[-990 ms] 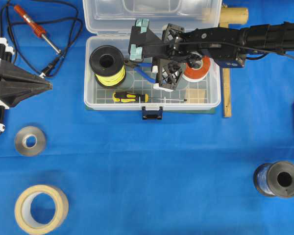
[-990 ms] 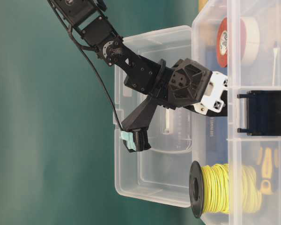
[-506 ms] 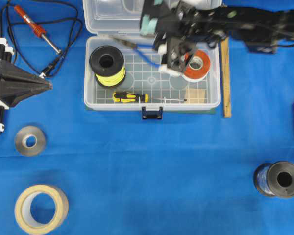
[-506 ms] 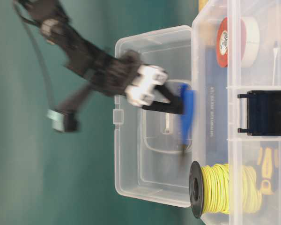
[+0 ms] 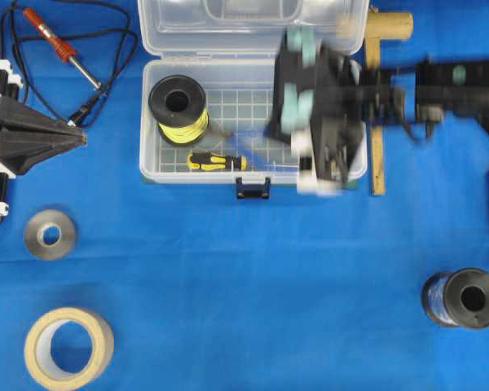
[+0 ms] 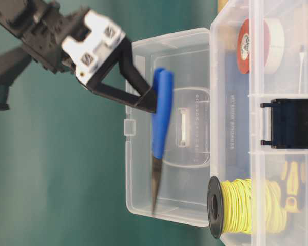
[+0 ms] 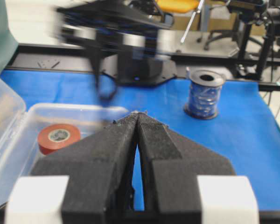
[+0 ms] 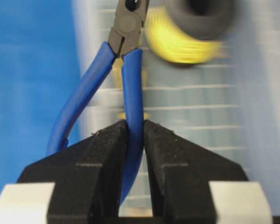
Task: Pick the nipper from the toolbox among several items.
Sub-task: 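Lift the pliers out of the toolbox and carry them toward the table front, then open the right gripper to release the pliers onto the blue table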
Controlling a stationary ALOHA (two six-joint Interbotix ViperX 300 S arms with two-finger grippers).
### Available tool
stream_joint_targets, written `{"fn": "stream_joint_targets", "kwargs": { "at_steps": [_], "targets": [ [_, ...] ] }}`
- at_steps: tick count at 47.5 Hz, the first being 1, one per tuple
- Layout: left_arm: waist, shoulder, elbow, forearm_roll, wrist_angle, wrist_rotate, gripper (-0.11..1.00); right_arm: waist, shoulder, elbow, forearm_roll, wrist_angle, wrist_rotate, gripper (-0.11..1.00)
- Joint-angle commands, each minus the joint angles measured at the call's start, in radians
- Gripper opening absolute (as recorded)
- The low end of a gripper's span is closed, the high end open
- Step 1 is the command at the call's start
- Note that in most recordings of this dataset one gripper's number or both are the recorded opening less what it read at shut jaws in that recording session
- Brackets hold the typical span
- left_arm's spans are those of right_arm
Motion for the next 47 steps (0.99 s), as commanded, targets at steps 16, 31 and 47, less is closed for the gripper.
{"fn": "stream_joint_targets", "kwargs": {
  "at_steps": [16,31,47],
  "targets": [
    [0.012,0.003,-0.005,-0.002,-0.005,0.002,0.00,0.167,0.170,0.020,-0.002,-0.118,0.146,0.12],
    [0.012,0.003,0.000,-0.002,-0.005,0.000,0.00,0.196,0.321,0.018,0.005,-0.175,0.215,0.12],
    [0.012,0.002,0.000,-0.002,0.000,0.000,0.00,0.198,0.341,0.018,0.006,-0.167,0.239,0.13]
  ]
}}
